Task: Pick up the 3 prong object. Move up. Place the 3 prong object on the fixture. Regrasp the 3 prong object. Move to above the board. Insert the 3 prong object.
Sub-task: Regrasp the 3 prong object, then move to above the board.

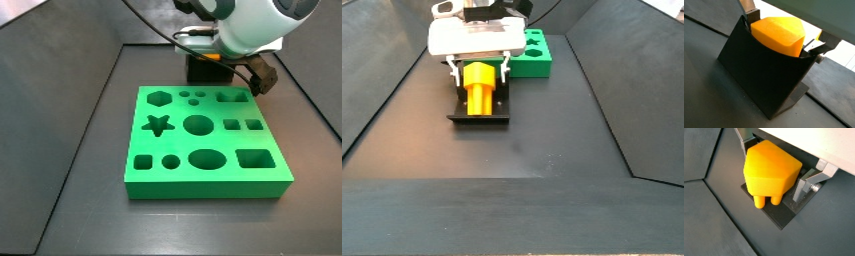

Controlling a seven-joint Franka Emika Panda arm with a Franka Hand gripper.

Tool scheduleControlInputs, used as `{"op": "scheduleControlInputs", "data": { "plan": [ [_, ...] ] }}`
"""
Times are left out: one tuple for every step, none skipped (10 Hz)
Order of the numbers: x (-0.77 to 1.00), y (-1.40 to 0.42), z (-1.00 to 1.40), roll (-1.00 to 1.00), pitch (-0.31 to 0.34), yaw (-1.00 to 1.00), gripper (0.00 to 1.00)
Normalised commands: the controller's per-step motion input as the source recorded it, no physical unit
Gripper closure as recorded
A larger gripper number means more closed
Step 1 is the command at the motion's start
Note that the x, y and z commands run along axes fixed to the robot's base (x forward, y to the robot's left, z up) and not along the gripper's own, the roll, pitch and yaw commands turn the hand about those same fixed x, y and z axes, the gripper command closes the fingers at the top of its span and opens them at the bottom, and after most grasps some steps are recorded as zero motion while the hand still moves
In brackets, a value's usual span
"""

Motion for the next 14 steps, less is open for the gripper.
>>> {"op": "scheduleControlInputs", "data": {
  "plan": [
    [0.02,-0.02,-0.17,0.05,0.011,0.02,0.00],
    [0.02,-0.02,-0.17,0.05,0.011,0.02,0.00],
    [0.02,-0.02,-0.17,0.05,0.011,0.02,0.00],
    [0.00,0.00,0.00,0.00,0.000,0.00,1.00],
    [0.09,0.04,1.00,-0.07,-0.031,0.06,1.00],
    [0.09,0.04,1.00,-0.07,-0.031,0.05,1.00],
    [0.08,0.04,1.00,-0.08,-0.014,0.03,1.00],
    [0.07,0.04,1.00,-0.06,-0.008,0.01,1.00],
    [0.07,0.04,1.00,-0.05,-0.003,0.00,1.00],
    [0.06,0.03,1.00,-0.05,0.006,0.00,1.00],
    [0.05,0.03,1.00,-0.04,0.017,-0.01,1.00],
    [0.05,0.03,1.00,-0.04,0.027,-0.01,1.00],
    [0.05,0.03,1.00,-0.04,0.033,0.00,1.00],
    [0.04,0.03,1.00,-0.04,0.045,0.00,1.00]
  ]
}}
